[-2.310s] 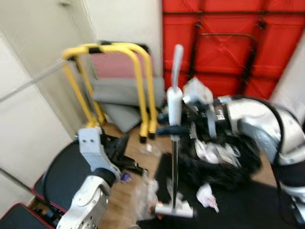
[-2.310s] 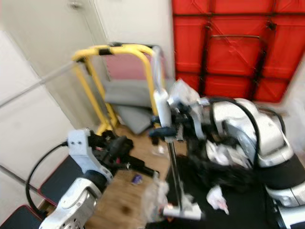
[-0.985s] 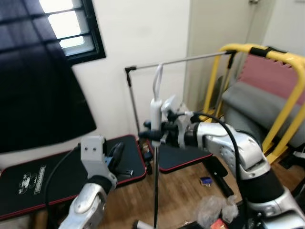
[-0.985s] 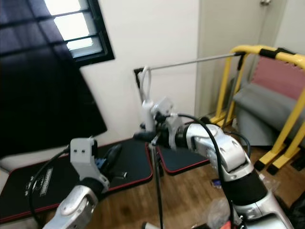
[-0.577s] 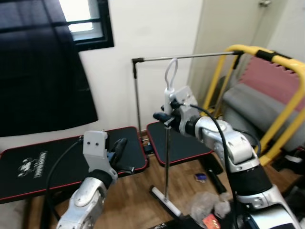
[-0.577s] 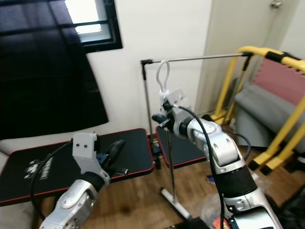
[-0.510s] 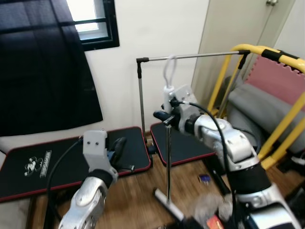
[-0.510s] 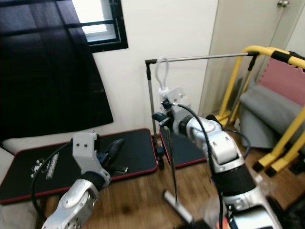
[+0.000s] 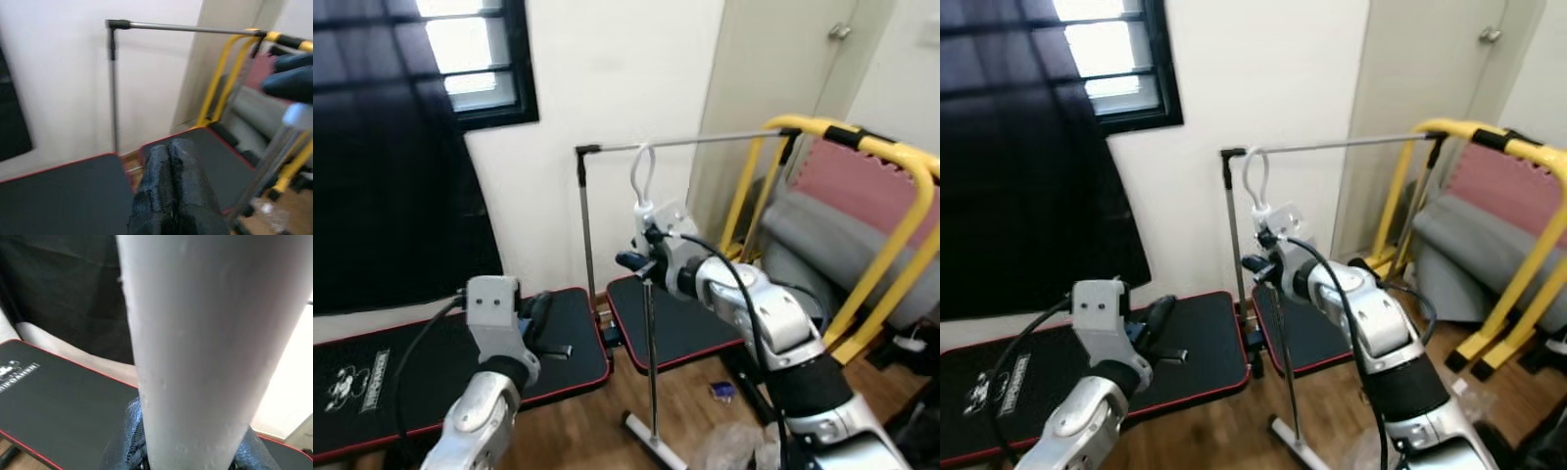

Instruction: Sweep floor

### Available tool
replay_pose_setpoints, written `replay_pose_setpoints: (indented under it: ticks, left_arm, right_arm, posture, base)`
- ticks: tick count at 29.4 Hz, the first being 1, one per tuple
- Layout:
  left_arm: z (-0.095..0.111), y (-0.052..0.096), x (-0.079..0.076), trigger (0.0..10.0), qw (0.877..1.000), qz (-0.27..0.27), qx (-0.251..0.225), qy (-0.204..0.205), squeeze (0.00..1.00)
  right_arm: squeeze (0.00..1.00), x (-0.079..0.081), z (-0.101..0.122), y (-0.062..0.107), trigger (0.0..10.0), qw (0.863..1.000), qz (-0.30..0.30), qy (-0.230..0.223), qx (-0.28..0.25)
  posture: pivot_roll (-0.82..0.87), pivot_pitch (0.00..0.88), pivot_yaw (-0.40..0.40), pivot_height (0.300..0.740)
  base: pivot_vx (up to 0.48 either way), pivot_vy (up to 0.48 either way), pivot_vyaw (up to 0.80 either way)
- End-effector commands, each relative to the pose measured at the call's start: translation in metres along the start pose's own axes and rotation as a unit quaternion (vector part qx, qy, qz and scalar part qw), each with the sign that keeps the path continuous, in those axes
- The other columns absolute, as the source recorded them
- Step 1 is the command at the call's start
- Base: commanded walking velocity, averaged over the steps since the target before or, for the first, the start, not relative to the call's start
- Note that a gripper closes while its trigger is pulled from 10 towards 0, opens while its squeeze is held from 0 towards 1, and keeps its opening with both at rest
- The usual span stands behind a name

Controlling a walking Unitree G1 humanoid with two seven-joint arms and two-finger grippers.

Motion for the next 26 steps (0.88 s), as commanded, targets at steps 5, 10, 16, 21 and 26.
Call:
replay_pose_setpoints:
  ticks: [5,10,16,21,26]
  left_arm:
    - [0.001,0.004,-0.001,10.0,1.0,-0.012,0.003,-0.009,0.0]
    - [0.0,0.008,-0.005,10.0,1.0,-0.02,0.009,-0.008,0.0]
    - [0.0,0.016,-0.012,10.0,0.999,-0.03,0.013,-0.002,0.0]
    - [0.003,0.024,-0.018,10.0,0.999,-0.034,0.014,0.002,0.0]
    - [0.007,0.032,-0.024,10.0,0.999,-0.042,0.011,0.006,0.0]
  right_arm:
    - [0.0,-0.001,0.014,-0.005,10.0,0.999,-0.023,0.001,-0.023]
    - [0.0,0.007,0.016,-0.012,10.0,1.0,-0.006,-0.008,-0.024]
    - [0.0,0.026,0.023,-0.019,10.0,0.998,0.032,-0.038,-0.032]
    - [0.0,0.018,0.036,-0.033,10.0,0.997,-0.032,-0.016,-0.069]
    - [0.0,0.015,0.047,-0.048,10.0,0.991,-0.083,-0.024,-0.097]
  posture:
    - [-0.16,0.0,-0.034,0.74]
    - [-0.15,0.015,-0.034,0.74]
    - [-0.14,0.05,-0.041,0.74]
    - [-0.12,0.079,-0.045,0.74]
    - [-0.11,0.103,-0.049,0.74]
  base:
    - [0.277,0.0,0.0]
    - [0.246,0.0,0.0]
    - [0.241,0.0,0.0]
    - [0.192,0.0,0.0]
    - [0.144,0.0,0.0]
Point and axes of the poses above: a point about 5 cm out from each wrist's last joint towards the gripper, its own y axis pointing back from the gripper into the wrist, its own z axis along the axis of the wrist's last joint, x = y × z, the point moved 3 cm from there along -y, pointing out of the wrist towards the gripper, and after that the axes turned 2 degrees about y, right-handed, at the moved point
